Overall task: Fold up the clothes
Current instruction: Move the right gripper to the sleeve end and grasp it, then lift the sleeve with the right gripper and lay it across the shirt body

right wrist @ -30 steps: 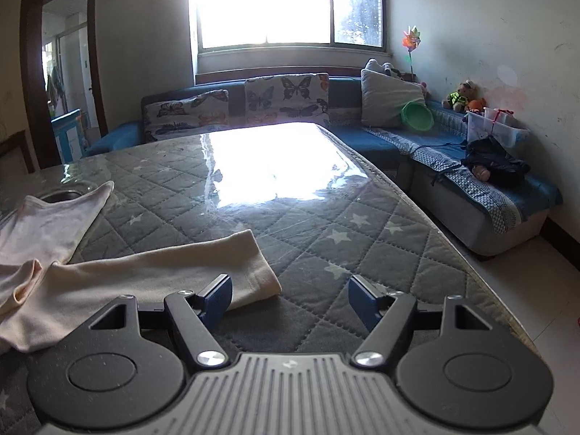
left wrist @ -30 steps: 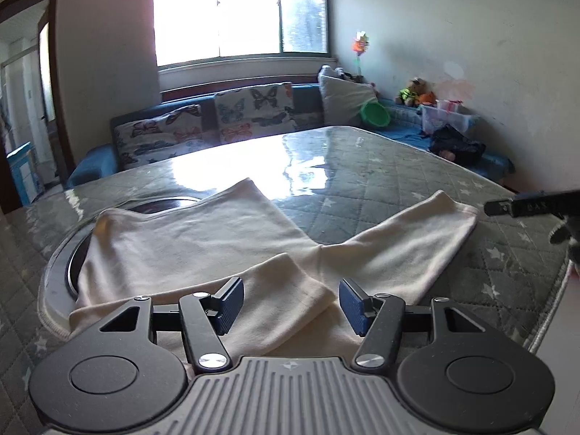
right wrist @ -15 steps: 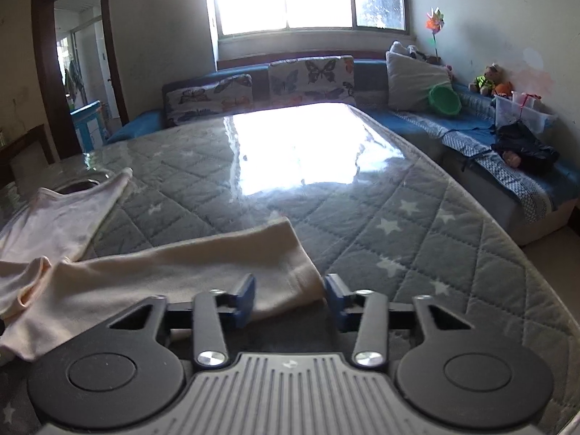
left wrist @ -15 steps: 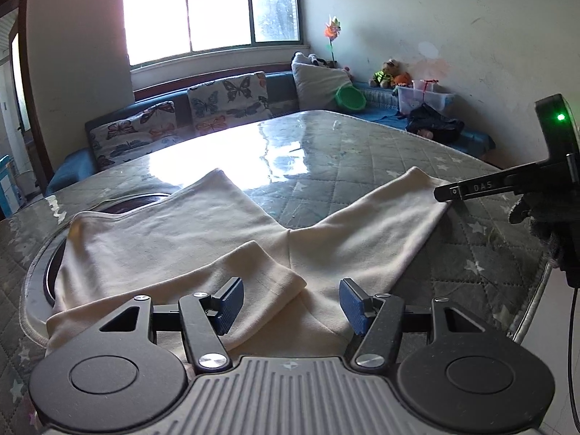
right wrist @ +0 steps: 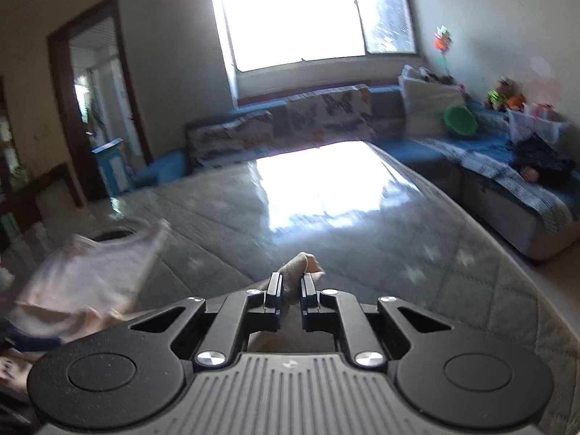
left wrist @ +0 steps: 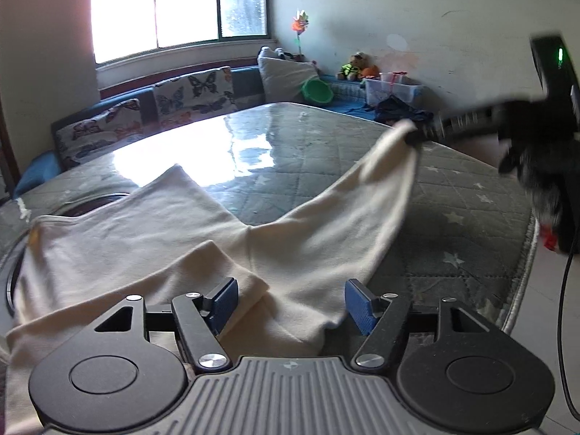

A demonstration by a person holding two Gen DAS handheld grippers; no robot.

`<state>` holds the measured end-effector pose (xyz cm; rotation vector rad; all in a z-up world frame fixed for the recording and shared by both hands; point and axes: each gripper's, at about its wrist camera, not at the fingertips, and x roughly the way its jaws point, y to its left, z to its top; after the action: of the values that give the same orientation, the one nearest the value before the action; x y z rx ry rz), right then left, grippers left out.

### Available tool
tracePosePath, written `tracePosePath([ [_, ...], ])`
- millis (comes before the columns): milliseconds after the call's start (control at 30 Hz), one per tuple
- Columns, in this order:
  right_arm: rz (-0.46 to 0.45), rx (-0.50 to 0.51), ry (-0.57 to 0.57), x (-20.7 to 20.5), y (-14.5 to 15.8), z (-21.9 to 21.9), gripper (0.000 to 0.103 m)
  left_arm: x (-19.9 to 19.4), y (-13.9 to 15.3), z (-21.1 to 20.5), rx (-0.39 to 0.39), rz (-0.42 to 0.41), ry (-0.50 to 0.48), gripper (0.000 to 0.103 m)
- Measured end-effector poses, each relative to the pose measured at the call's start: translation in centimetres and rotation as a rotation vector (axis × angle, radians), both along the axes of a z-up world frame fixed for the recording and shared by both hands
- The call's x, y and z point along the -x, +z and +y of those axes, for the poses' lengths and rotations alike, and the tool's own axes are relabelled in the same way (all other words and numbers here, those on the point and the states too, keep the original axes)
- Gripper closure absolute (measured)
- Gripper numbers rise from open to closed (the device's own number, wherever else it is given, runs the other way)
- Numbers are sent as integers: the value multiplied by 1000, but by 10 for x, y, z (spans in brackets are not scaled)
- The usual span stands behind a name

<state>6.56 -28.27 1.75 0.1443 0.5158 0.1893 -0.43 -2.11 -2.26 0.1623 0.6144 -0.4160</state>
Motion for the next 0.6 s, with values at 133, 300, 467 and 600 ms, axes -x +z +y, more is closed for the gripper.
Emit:
tracePosePath([
  [133,-61,1,115,1,36,28,95,1,-6,1,11,10,-6,31],
  [300,-104,17,291,-1,68,81,95,22,8,27,84,-26,28,28],
  [467,-96,39,484,-3,70,148,95,46,19,76,153,-56,170,28],
  [600,-41,61,620,-7,51,198,95,68,20,117,194,-62,307,28],
])
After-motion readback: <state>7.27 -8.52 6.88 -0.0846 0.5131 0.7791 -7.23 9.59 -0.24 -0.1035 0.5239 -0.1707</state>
